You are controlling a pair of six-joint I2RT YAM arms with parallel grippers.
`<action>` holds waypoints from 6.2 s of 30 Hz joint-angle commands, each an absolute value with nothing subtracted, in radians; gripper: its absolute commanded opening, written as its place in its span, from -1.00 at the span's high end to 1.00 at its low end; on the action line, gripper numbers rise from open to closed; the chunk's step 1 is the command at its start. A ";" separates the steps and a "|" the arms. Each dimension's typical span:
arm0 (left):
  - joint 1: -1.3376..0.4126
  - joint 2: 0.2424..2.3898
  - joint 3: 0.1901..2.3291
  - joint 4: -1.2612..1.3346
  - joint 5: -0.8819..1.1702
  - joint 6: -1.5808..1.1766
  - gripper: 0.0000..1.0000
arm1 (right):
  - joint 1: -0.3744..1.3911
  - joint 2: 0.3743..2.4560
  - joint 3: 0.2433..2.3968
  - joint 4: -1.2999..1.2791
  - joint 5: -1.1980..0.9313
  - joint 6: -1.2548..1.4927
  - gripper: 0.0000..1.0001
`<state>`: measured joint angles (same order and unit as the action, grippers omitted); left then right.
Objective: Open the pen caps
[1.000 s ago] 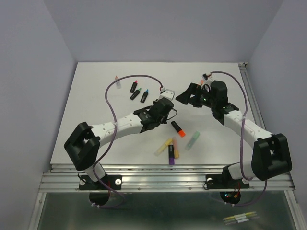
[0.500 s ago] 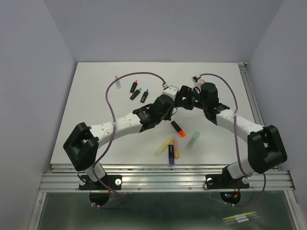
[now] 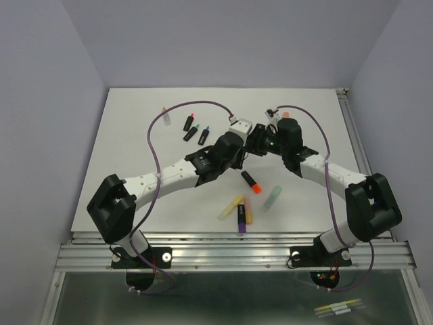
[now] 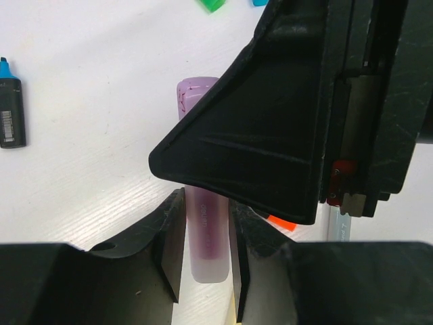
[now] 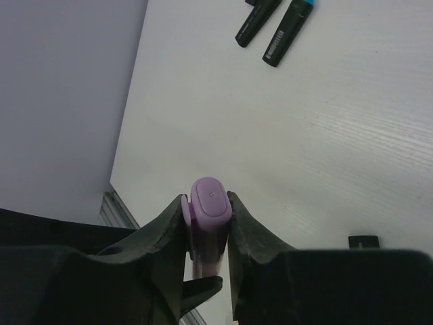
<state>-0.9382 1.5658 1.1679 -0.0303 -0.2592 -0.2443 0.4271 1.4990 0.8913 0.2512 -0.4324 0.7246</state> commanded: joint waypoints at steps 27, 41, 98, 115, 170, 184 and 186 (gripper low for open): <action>-0.976 1.309 0.822 -0.066 0.215 -0.471 1.00 | 0.378 1.693 1.311 0.127 0.393 0.574 0.99; -0.623 1.559 1.090 -0.187 -0.204 -0.448 1.00 | 0.288 1.758 1.224 0.011 0.218 0.538 0.87; -0.670 1.687 1.311 -0.287 0.008 -0.523 -0.98 | 0.258 1.355 0.898 -0.172 0.399 0.545 -1.00; -0.908 1.973 1.542 -0.509 -0.092 -0.673 -0.98 | 0.259 1.227 0.805 -0.186 0.523 0.580 -1.00; -0.985 2.393 1.905 -0.770 -0.196 -0.750 -0.24 | 0.259 1.209 0.776 -0.160 0.595 0.588 -1.00; -1.037 2.422 1.931 -0.804 -0.218 -0.698 -0.16 | 0.259 1.203 0.772 -0.156 0.609 0.588 -1.00; -1.039 2.421 1.915 -0.792 -0.215 -0.698 -0.05 | 0.258 1.206 0.773 -0.158 0.607 0.588 -1.00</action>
